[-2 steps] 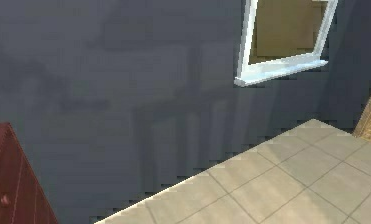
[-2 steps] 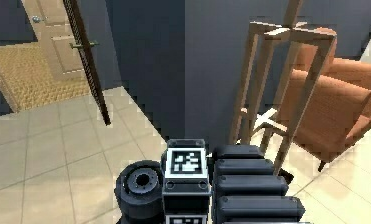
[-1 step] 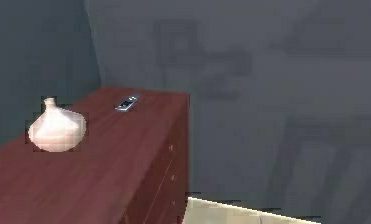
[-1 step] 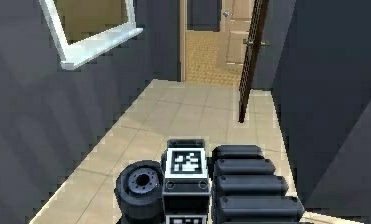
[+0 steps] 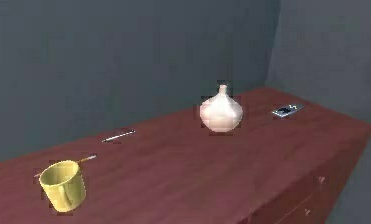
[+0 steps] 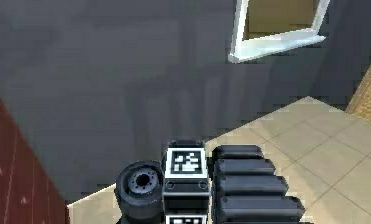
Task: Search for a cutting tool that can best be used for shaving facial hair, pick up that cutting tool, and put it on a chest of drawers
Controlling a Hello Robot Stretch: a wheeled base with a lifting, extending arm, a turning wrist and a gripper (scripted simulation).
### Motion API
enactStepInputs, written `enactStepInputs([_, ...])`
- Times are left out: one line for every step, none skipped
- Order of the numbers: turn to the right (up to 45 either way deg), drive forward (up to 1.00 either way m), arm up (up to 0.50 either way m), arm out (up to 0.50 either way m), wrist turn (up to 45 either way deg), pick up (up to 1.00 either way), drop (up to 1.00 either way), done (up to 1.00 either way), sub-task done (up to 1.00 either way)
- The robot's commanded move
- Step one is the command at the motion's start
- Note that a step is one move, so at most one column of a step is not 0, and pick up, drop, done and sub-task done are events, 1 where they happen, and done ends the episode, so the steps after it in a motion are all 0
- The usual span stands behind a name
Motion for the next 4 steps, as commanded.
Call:
enactStepInputs([45.0,0.00,0.00,0.00,0.0,0.00,0.00,0.00,0.00])
enactStepInputs([-45.0,0.00,0.00,0.00,0.0,0.00,0.00,0.00,0.00])
enactStepInputs([45.0,0.00,0.00,0.00,0.0,0.00,0.00,0.00,0.00])
enactStepInputs([45.0,0.00,0.00,0.00,0.0,0.00,0.00,0.00,0.00])
